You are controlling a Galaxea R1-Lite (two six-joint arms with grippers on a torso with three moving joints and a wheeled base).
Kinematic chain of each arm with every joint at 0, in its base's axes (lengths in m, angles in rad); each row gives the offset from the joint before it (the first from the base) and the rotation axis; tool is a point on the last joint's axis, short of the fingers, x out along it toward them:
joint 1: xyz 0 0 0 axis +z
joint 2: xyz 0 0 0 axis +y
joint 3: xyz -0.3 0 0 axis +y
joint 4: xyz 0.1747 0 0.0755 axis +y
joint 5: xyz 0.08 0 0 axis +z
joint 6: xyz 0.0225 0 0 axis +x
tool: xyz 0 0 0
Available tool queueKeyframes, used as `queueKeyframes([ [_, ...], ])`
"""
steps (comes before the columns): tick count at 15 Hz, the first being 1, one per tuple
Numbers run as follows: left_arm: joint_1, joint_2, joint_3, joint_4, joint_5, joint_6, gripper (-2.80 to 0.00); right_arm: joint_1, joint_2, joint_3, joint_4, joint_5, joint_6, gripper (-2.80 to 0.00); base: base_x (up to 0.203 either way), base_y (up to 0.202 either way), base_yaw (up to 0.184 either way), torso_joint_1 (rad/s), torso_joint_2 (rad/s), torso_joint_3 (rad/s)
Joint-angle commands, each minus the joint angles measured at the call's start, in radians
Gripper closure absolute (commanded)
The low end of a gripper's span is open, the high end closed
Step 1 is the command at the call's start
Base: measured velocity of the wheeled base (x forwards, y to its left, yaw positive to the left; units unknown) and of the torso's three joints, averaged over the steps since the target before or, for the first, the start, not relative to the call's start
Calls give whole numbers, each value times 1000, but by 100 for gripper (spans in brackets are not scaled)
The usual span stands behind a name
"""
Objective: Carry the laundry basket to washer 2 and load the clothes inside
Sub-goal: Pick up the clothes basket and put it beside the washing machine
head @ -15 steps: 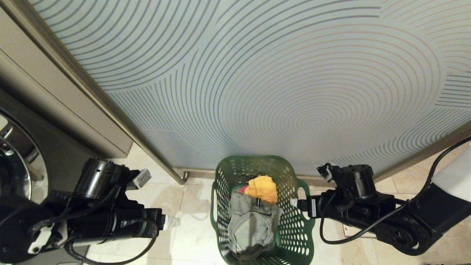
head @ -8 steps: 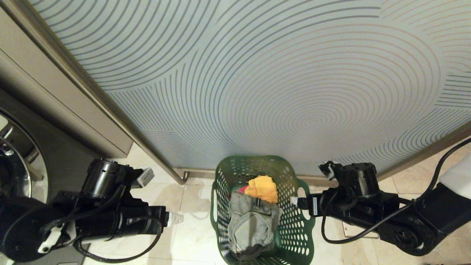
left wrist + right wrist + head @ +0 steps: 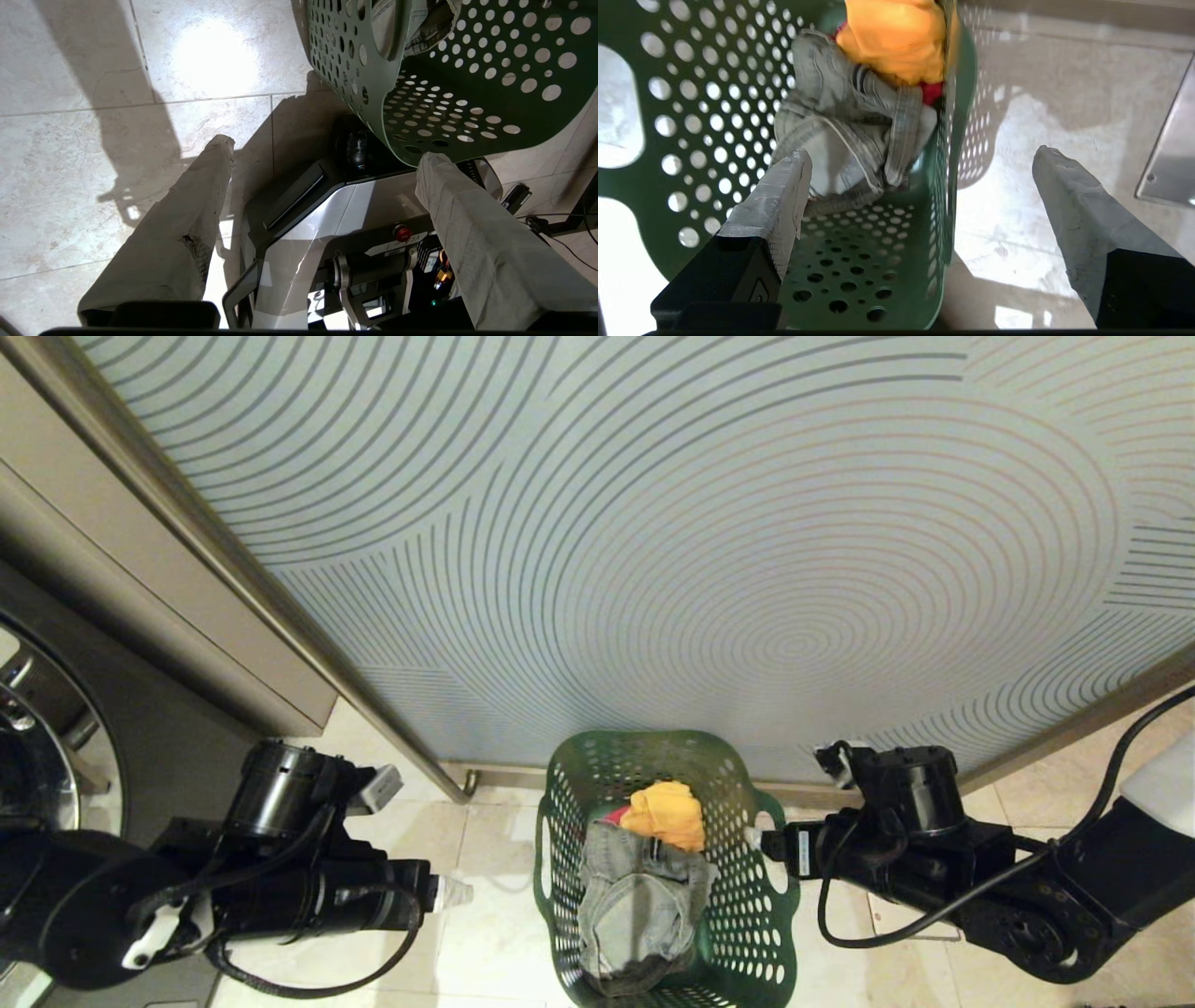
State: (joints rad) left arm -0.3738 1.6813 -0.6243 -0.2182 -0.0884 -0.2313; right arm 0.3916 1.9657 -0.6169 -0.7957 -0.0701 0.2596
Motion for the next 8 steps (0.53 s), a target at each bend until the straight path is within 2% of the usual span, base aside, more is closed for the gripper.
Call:
queueKeyframes([
  [1,-18,5,-2,-3,4,-11,-280,21,-1,17,-5,-2,4,-280,0,0,0,0,0,0],
  [4,-34,7,-6,-3,13,-30,-280,36,3,52,-7,9,5,-280,0,0,0,0,0,0],
  [6,-58,15,-16,-3,65,-31,-280,36,16,62,-11,45,19,-280,0,0,0,0,0,0],
  [8,-103,12,-24,-3,108,-37,-280,36,18,59,-4,44,21,-280,0,0,0,0,0,0],
])
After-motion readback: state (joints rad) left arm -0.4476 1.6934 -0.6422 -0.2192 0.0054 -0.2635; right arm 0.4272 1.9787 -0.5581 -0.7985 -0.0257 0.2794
